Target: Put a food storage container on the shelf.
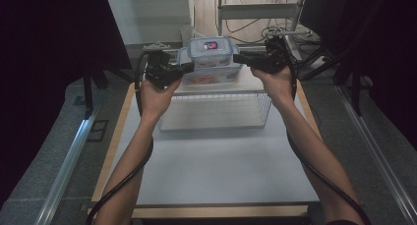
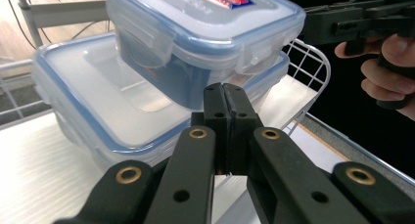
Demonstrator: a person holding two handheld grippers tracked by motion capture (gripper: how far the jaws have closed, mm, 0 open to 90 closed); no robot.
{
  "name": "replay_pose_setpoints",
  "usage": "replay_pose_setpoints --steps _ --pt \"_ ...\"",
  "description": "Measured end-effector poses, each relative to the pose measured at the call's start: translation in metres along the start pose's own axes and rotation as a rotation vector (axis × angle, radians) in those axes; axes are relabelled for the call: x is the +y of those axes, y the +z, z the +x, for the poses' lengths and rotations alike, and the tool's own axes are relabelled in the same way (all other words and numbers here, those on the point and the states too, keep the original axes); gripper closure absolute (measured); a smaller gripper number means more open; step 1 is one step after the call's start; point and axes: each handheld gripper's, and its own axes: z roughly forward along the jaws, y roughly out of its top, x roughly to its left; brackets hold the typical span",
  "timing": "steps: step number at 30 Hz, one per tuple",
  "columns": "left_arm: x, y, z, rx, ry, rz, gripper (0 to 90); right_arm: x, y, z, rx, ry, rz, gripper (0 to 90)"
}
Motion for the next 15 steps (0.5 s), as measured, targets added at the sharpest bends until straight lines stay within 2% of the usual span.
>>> replay_pose_setpoints --steps 4,10,12,15 --pt "0.0 0.006 0.0 0.01 -0.003 0.008 89.8 -0.004 0.003 0.004 -0.017 -0.034 0.017 60.6" --pt "0.002 0.007 -0.001 0.004 -0.003 0.009 89.7 -0.006 0.007 0.004 -0.016 -0.033 0.024 60.8" --pt "0.0 0.005 -0.004 -0.003 0.008 0.006 89.5 -0.008 0.005 0.005 -0.017 -0.039 0.026 60.3" --pt "-0.005 0.0 -0.01 -0.008 0.029 0.004 84.3 -0.013 0.0 0.009 -0.018 -0.051 0.03 57.1"
